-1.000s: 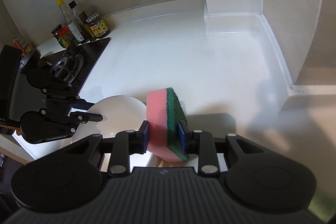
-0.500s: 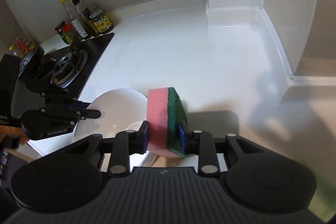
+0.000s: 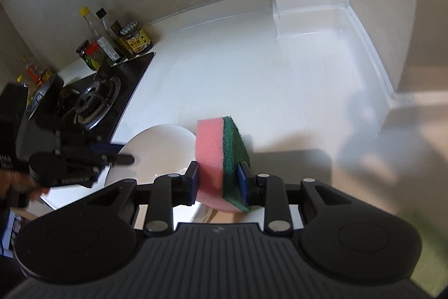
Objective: Clean bowl
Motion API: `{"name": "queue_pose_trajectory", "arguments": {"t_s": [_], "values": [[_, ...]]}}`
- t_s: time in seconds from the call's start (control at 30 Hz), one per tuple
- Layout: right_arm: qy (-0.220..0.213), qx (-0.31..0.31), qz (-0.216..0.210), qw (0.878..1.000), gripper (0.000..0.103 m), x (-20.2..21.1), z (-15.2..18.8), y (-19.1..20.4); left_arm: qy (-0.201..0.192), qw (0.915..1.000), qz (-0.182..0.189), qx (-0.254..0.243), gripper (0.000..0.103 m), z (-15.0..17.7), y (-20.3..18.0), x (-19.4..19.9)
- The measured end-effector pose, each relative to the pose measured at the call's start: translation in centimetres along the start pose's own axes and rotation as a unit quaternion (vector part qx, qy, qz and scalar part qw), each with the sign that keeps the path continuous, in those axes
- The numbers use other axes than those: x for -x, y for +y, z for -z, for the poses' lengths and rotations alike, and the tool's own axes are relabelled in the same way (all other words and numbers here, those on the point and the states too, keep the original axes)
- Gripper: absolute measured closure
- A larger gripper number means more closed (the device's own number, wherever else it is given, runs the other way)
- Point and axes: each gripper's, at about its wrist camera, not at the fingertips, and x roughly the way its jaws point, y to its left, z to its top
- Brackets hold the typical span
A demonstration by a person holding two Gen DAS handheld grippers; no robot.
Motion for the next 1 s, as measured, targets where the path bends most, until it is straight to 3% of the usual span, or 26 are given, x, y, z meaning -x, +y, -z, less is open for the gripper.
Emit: {"name": "queue_pose_trajectory", "arguments": {"t_s": [0.03, 0.13, 0.23, 0.3, 0.33, 0.4, 0.43, 0.5, 0.63, 0.7, 0.73, 0.87, 0.93, 1.0], "values": [[0.003, 0.006, 0.002, 1.000, 0.078, 0.1, 0.1, 0.2, 0.001, 1.0000, 0.003, -0.007, 0.090, -0.1, -0.1, -0.3], [0.014, 0.022, 0.002, 1.000, 0.078, 0.1, -0.3, 0.3, -0.001, 0.9953, 0.008, -0.097, 0.090, -0.6, -0.7, -0.9], [0.017, 0.031, 0.006, 0.999, 0.078, -0.1, -0.9, 0.2, -0.008, 0.9805, 0.040, -0.192, 0.088, -1.9, -0.9, -1.7], [0.015, 0.035, 0.011, 0.999, 0.078, -0.4, -1.3, 0.2, -0.015, 0.9623, 0.065, -0.264, 0.087, -2.4, -1.2, -2.1], [0.013, 0.036, 0.015, 0.999, 0.078, -0.6, -1.6, 0.1, -0.012, 0.9598, 0.079, -0.269, 0.087, -2.9, -1.0, -2.3], [0.012, 0.035, 0.015, 0.999, 0.078, -0.8, -1.8, 0.0, -0.010, 0.9689, 0.081, -0.234, 0.085, -3.6, -0.5, -2.4], [0.011, 0.033, 0.013, 0.999, 0.078, -0.8, -1.7, 0.0, -0.008, 0.9783, 0.070, -0.195, 0.079, -3.6, -0.3, -2.2], [0.008, 0.027, 0.009, 1.000, 0.078, -0.7, -1.5, 0.0, -0.003, 0.9924, 0.048, -0.113, 0.079, -3.5, 0.1, -1.7], [0.004, 0.013, 0.003, 1.000, 0.078, -0.3, -0.7, -0.2, 0.005, 0.9998, 0.019, -0.007, 0.079, -1.8, -0.1, -1.0], [0.003, 0.009, 0.003, 1.000, 0.078, 0.0, -0.2, 0.0, -0.006, 0.9998, 0.020, -0.002, 0.090, -1.5, -0.3, -1.5], [0.006, 0.012, 0.004, 1.000, 0.078, 0.1, -0.1, 0.2, -0.006, 0.9995, 0.026, -0.015, 0.094, -1.5, -0.4, -1.6], [0.025, 0.030, 0.000, 0.999, 0.078, 0.3, 0.0, 0.5, 0.005, 0.9917, 0.033, -0.124, 0.093, -3.0, -1.2, -2.3], [0.029, 0.038, -0.001, 0.999, 0.079, 0.1, -0.4, 0.3, 0.001, 0.9808, 0.047, -0.189, 0.092, -3.5, -1.6, -2.7], [0.029, 0.044, 0.001, 0.999, 0.079, 0.0, -0.8, 0.2, -0.013, 0.9560, 0.063, -0.286, 0.089, -4.1, -2.4, -3.1]]}}
